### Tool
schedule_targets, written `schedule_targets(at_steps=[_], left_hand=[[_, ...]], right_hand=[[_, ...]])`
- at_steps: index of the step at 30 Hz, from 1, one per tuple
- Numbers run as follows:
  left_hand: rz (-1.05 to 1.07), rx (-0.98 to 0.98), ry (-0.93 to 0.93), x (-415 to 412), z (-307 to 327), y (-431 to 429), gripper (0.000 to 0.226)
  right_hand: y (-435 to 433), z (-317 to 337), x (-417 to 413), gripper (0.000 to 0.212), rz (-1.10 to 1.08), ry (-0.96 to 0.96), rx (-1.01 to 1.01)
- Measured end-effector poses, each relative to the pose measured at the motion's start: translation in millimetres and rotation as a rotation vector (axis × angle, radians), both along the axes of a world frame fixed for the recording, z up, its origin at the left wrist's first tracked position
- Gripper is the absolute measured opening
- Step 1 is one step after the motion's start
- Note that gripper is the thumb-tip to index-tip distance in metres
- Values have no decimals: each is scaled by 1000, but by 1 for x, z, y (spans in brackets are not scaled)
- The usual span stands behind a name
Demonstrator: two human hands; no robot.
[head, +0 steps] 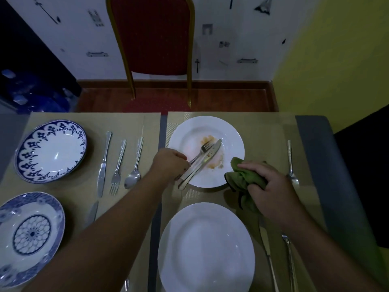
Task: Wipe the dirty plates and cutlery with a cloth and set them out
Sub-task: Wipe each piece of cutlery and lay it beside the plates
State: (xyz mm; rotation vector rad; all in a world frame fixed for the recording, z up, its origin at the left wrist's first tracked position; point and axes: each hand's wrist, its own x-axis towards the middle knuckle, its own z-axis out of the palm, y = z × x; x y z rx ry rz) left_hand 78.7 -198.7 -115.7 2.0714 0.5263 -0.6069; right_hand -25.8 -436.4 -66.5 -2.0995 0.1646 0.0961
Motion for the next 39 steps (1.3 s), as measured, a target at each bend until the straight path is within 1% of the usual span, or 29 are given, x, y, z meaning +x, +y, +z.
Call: schedule_targets(at_steps=[4,6,9,11,14,18,22,25,27,29,30,33,35,37,39], left_hand=[[182,-150,-34,-9,19,18,13],[230,-253,13,-23,31,23,12],[270,-481,143,-55,41,16,17],[286,-582,200,-82,42,3,20],[230,-682,218,-117,43,-17,22],[252,-819,200,-135,46,-29,21],[244,-873,171,-142,54,-21,23],[250,-925,190,-147,58,-13,23],[226,-920,207,-150,59,-11,23],[199,-904,216,-153,61,-10,22],[198,-899,218,-154,62,-10,21],[194,-907,230,-156,65,-6,21],[201,-916,252,-155,67,-3,25],[244,-919,279,-154,68,-1,28],[272,-942,290,-153,69,-2,28]], right_hand=[[7,4,-2,57,-36,-23,3],[12,9,0,58,-43,-52,-10],[24,15,4,58,-45,-112,-57],[33,19,6,56,-38,-145,-73],[47,24,4,58,18,-176,-103],[60,21,-10,65,129,-82,-133],[55,13,-20,67,298,-81,-213],[45,12,-24,73,424,-108,-274],[40,11,-26,80,527,-144,-393],[35,11,-26,85,589,-191,-538],[35,12,-26,85,607,-218,-579],[31,13,-24,76,623,-299,-552],[25,14,-21,68,588,-321,-512],[24,15,-24,63,549,-337,-491],[30,14,-32,57,558,-398,-477]])
